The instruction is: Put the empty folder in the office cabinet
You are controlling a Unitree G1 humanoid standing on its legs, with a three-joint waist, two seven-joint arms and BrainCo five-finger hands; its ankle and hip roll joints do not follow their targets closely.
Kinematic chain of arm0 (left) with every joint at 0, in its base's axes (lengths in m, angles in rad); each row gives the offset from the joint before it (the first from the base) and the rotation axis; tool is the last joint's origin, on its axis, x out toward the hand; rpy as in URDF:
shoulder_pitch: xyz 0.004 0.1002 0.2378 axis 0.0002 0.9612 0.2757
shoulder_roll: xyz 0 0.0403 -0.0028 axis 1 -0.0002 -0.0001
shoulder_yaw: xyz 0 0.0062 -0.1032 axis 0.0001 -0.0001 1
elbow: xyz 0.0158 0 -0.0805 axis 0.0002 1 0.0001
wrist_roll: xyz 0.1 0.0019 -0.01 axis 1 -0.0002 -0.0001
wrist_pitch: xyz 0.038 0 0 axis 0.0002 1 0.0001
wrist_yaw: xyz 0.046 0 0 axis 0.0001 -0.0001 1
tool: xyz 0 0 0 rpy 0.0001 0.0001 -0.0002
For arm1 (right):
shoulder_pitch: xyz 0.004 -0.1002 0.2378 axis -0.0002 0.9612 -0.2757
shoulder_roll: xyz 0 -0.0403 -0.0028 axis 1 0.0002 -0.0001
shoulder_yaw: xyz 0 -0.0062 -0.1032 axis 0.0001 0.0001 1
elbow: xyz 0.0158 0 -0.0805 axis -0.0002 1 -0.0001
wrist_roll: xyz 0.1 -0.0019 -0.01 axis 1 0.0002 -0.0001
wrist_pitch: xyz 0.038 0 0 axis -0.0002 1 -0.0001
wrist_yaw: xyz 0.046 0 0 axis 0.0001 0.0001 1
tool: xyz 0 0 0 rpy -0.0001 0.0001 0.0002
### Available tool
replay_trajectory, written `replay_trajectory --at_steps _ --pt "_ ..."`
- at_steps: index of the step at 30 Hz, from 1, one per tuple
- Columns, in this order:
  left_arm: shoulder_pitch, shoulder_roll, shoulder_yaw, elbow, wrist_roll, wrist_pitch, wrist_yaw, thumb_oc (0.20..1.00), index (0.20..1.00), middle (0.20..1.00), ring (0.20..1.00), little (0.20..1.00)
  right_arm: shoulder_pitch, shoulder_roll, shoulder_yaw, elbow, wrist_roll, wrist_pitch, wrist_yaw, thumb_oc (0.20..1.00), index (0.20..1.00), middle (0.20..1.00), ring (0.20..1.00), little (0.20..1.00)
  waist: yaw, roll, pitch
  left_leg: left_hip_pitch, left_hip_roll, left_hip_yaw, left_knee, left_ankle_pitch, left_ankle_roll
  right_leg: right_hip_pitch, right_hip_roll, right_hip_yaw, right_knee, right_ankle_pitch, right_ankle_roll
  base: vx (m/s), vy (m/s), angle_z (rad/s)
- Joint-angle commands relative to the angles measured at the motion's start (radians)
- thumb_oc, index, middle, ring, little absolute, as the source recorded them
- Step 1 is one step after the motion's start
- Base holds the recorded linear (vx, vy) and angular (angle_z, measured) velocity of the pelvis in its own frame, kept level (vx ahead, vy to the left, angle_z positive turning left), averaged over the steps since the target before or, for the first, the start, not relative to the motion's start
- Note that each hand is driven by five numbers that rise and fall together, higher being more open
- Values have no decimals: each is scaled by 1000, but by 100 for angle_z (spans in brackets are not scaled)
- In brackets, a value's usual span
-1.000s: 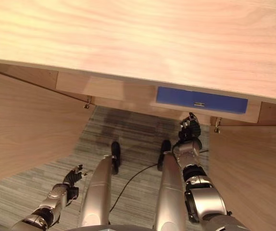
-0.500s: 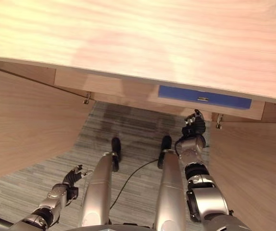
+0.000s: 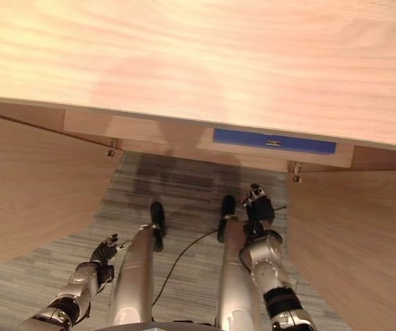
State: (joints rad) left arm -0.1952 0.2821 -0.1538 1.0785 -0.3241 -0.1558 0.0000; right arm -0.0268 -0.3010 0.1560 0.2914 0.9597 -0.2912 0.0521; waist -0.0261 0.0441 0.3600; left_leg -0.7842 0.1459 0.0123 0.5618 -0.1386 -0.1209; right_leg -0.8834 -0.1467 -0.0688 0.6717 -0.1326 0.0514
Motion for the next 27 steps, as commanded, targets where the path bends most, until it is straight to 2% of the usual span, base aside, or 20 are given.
replay_trajectory --at_steps 1,5,8,10,12,21,27 --pt "40 26 24 68 55 1 0 1000 1000 1000 1000 1000 14 -43 10 -113 -119 1 70 200 200 200 200 200 2 5 -38 8 -37 -23 -102 55 39 90 6 -24 -52 -71 45 0 0 0" --pt "46 38 49 71 76 -6 -4 1000 1000 1000 1000 1000 111 -139 31 -285 -243 4 98 200 200 200 200 200 -11 -4 -36 11 -33 -21 -104 55 36 94 8 -21 -61 -67 49 0 7 -3" --pt "51 38 53 73 85 -7 -5 1000 1000 1000 1000 1000 132 -171 32 -341 -310 -6 95 200 200 200 200 200 -17 -6 -35 13 -31 -19 -104 54 36 95 7 -19 -62 -67 50 3 7 -3" --pt "58 40 63 66 90 -12 -5 1000 1000 1000 1000 1000 148 -218 21 -402 -404 -27 80 200 200 200 200 200 -19 -7 -35 16 -32 -19 -103 50 36 95 7 -17 -61 -68 51 0 0 0" --pt "70 42 66 54 100 -17 -8 1000 1000 1000 1000 1000 125 -263 3 -436 -554 -61 17 200 200 200 200 200 -19 -3 -36 19 -31 -15 -101 46 39 95 6 -16 -60 -67 50 0 0 0" --pt "71 34 54 47 95 -23 -18 1000 1000 1000 1000 1000 -1 -295 1 -395 -781 -67 -100 200 200 200 200 200 -2 1 -37 10 -35 -20 -84 39 46 90 2 -16 -44 -74 52 0 0 0" --pt "74 31 36 34 93 -27 -21 1000 1000 1000 1000 1000 -118 -295 18 -283 -895 -48 -178 200 200 200 200 200 17 11 -39 2 -42 -26 -80 39 51 85 -1 -17 -39 -72 50 1 0 1"
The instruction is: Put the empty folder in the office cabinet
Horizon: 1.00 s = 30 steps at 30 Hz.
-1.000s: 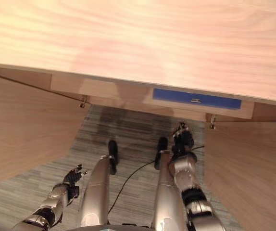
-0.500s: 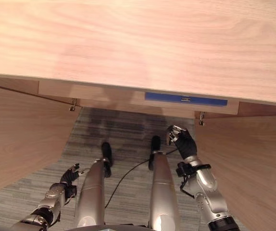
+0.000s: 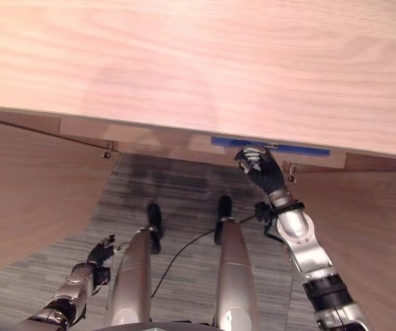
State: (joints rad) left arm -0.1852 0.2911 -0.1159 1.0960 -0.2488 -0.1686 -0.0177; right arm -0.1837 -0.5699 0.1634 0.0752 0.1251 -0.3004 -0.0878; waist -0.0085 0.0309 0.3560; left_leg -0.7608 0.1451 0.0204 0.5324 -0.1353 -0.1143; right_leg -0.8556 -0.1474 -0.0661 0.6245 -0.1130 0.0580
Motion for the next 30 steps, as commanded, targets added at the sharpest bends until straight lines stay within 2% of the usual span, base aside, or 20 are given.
replay_trajectory --at_steps 1,10,30 --pt "64 25 -1 17 19 -13 -4 1000 1000 1000 1000 1000 16 -22 15 -40 -68 -35 -44 200 200 200 200 200 4 27 -36 -23 -44 -37 -51 37 46 56 -1 -20 10 -92 43 6 1 4" --pt "65 28 -21 13 9 -15 -17 1000 1000 1000 1000 1000 -71 6 -2 99 -44 -28 -81 200 200 200 200 200 23 40 -40 -31 -52 -39 -49 39 51 53 -3 -16 17 -96 43 3 0 2" --pt "91 40 -36 0 -20 -16 -33 1000 1000 1000 1000 1000 -127 30 -18 342 28 -6 -91 200 200 200 200 200 44 59 -52 -39 -56 -47 -40 37 53 48 -5 -22 34 -110 40 5 0 1"
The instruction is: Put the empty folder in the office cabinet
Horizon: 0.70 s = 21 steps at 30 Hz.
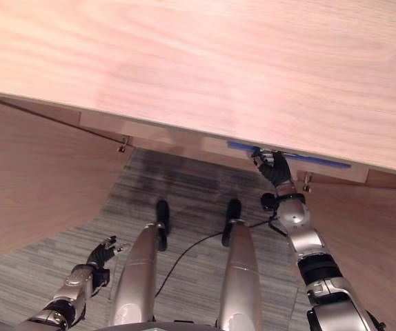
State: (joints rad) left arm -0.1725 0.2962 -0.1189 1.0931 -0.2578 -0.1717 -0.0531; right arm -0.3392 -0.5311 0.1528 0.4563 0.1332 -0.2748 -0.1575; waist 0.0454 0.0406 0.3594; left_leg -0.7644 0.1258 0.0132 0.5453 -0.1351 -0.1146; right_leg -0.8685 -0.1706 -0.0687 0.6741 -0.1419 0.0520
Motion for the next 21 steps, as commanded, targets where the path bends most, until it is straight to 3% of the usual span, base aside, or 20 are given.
replay_trajectory --at_steps 1,16,21 --pt "79 36 -33 3 -12 -13 1 1000 1000 1000 1000 1000 26 -9 -12 -25 24 -30 -23 200 200 200 200 200 -10 50 -56 -37 -37 -40 -53 36 53 62 18 -19 -15 -82 46 0 0 0" --pt "98 63 -63 -29 -25 -12 -17 1000 1000 1000 1000 1000 -120 -75 -96 141 80 -35 -89 200 200 200 200 200 14 63 -59 -49 -40 -51 -36 32 54 55 16 -23 2 -97 46 8 -8 3" --pt "101 85 -76 -37 -28 -12 -27 1000 1000 1000 1000 1000 -217 -140 -103 209 112 -35 -102 200 200 200 200 200 27 68 -60 -56 -42 -52 -31 31 54 52 15 -24 6 -101 45 2 -3 1"
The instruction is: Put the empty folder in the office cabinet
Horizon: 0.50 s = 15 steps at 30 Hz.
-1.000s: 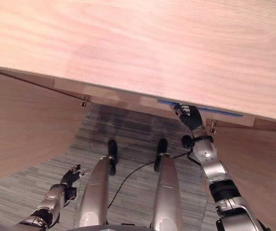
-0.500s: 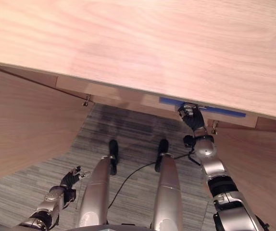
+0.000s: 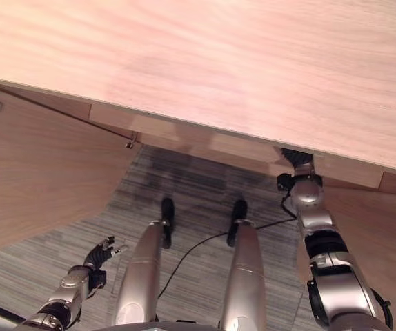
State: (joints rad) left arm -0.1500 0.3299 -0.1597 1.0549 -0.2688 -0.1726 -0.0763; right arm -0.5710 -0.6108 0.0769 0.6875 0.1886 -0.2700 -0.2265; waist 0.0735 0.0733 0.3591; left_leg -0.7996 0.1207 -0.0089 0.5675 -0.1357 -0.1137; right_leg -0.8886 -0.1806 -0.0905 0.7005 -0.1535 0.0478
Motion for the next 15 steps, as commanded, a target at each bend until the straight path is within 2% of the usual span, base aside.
replay_trajectory --at_steps 1,4,5,6,8,9,10,11,12,13,14,15 --pt "80 55 -38 1 -19 -12 -6 1000 1000 1000 1000 1000 0 -73 -28 -18 60 -41 -34 200 200 200 200 200 1 36 -60 -22 -38 -31 -51 31 53 73 25 -2 -18 -90 50 0 0 0" --pt "85 80 -56 -8 -23 -13 -18 1000 1000 1000 1000 1000 -116 -150 -9 62 89 -41 -45 200 200 200 200 200 16 40 -60 -28 -40 -32 -43 29 53 70 22 -4 -6 -95 51 39 -12 3" --pt "88 90 -65 -10 -21 -14 -21 1000 1000 1000 1000 1000 -160 -178 12 91 96 -38 -42 200 200 200 200 200 18 38 -67 -20 -42 -34 -27 -10 49 77 21 2 11 -133 56 6 -1 4" --pt "87 90 -64 -11 -21 -15 -21 1000 1000 1000 1000 1000 -165 -179 14 93 98 -39 -41 200 200 200 200 200 19 41 -61 -28 -40 -32 -40 28 53 68 21 -5 -3 -97 50 -1 -2 4" --pt "89 100 -74 -11 -25 -15 -26 1000 1000 1000 1000 1000 -218 -213 38 122 107 -37 -40 200 200 200 200 200 25 40 -65 -31 -39 -33 -35 26 52 66 19 -4 -2 -96 51 3 -2 4" --pt "91 102 -78 -11 -28 -15 -28 1000 1000 1000 1000 1000 -237 -222 52 131 110 -36 -39 200 200 200 200 200 25 38 -71 -23 -40 -36 -21 -12 48 74 20 4 12 -133 57 0 0 0" --pt "88 104 -80 -12 -29 -16 -28 1000 1000 1000 1000 1000 -268 -238 70 149 114 -36 -36 200 200 200 200 200 28 41 -66 -32 -39 -33 -33 26 51 65 20 -3 0 -97 51 0 0 0" --pt "88 110 -84 -12 -29 -17 -29 1000 1000 1000 1000 1000 -295 -251 88 169 119 -34 -34 200 200 200 200 200 30 41 -67 -31 -38 -35 -34 27 50 65 20 -3 0 -97 51 0 0 0" --pt "90 116 -93 -12 -34 -17 -31 1000 1000 1000 1000 1000 -333 -270 110 192 134 -29 -29 200 200 200 200 200 31 36 -75 -24 -39 -37 -17 -11 45 72 20 4 17 -133 57 96 -22 1" --pt "90 120 -98 -14 -38 -17 -34 1000 1000 1000 1000 1000 -354 -280 118 213 145 -28 -27 200 200 200 200 200 32 36 -75 -25 -39 -37 -16 -11 44 72 19 3 16 -134 57 -3 0 5" --pt "89 123 -99 -16 -42 -19 -34 1000 1000 1000 1000 1000 -378 -290 133 229 154 -27 -23 200 200 200 200 200 34 39 -71 -34 -37 -34 -30 28 48 64 19 -5 1 -97 51 -3 0 5" --pt "90 123 -99 -15 -42 -18 -34 1000 1000 1000 1000 1000 -378 -289 134 230 154 -27 -22 200 200 200 200 200 32 37 -75 -26 -39 -37 -15 -11 44 72 19 2 16 -134 57 3 -1 5"
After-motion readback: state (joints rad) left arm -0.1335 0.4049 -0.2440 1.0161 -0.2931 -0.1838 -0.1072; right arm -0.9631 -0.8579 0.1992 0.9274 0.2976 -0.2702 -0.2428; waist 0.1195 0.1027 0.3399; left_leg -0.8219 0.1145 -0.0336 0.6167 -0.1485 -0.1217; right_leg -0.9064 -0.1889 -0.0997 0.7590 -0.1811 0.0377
